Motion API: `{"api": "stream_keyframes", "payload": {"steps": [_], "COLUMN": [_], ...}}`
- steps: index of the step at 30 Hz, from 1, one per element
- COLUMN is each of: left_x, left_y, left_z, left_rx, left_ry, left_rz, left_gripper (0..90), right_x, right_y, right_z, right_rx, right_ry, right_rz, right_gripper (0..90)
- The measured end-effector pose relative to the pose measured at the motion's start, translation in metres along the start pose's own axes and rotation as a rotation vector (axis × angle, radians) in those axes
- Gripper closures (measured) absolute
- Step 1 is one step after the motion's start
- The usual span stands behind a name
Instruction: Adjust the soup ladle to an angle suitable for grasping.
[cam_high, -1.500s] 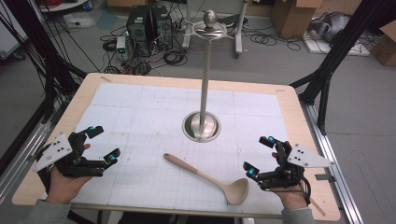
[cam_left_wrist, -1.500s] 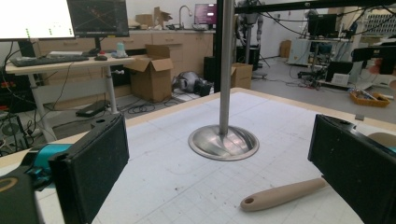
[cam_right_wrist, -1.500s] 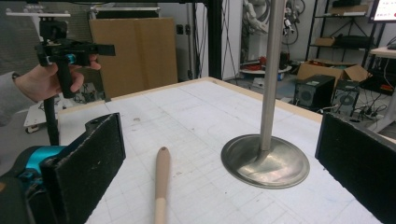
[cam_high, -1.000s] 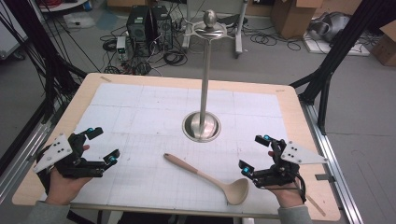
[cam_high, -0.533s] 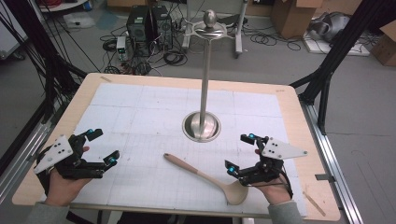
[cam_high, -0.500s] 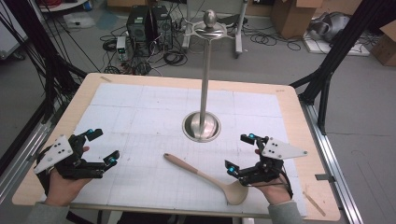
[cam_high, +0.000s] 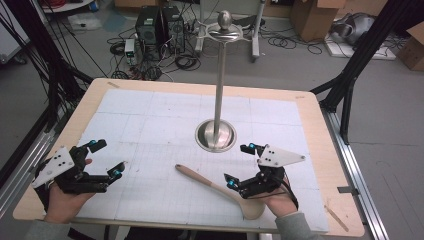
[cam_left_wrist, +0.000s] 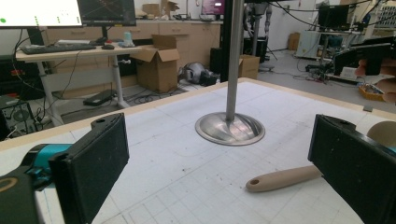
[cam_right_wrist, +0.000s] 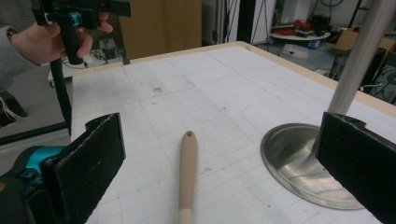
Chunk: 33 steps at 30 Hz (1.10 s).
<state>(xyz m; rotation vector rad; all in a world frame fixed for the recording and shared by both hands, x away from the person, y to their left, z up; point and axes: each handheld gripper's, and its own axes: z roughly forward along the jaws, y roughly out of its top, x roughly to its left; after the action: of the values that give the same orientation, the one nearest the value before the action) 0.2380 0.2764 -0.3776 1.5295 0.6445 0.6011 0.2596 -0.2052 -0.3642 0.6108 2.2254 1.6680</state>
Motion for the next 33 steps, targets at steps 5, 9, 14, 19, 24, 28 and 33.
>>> {"api": "stream_keyframes", "payload": {"steps": [5, 9, 14, 19, 24, 28, 33], "left_x": [0.000, 0.000, 0.001, 0.001, 0.002, 0.002, 0.002], "left_y": [0.000, -0.001, -0.001, -0.001, -0.001, -0.001, -0.001], "left_z": [0.000, 0.000, 0.000, 0.000, 0.000, -0.001, 0.000], "left_rx": [0.002, 0.003, 0.006, 0.009, 0.011, 0.011, 0.012], "left_ry": [0.001, 0.002, 0.004, 0.005, 0.005, 0.005, 0.006], "left_rz": [-0.001, -0.005, -0.004, -0.005, -0.005, -0.005, -0.006], "left_gripper": [5.6, 5.6, 5.6, 5.6, 5.6, 5.6, 5.6], "right_x": [0.003, 0.008, 0.010, 0.011, 0.013, 0.012, 0.012], "right_y": [0.001, 0.002, 0.000, -0.004, -0.012, -0.015, -0.019], "right_z": [0.009, 0.021, 0.031, 0.039, 0.051, 0.054, 0.058], "right_rx": [0.022, 0.068, 0.116, 0.183, 0.303, 0.365, 0.433], "right_ry": [0.008, 0.005, 0.006, 0.008, -0.002, -0.002, -0.003], "right_rz": [-0.005, -0.011, -0.004, -0.013, -0.015, -0.017, -0.029], "right_gripper": [0.2, 0.2, 0.2, 0.2, 0.2, 0.2, 0.2]}}
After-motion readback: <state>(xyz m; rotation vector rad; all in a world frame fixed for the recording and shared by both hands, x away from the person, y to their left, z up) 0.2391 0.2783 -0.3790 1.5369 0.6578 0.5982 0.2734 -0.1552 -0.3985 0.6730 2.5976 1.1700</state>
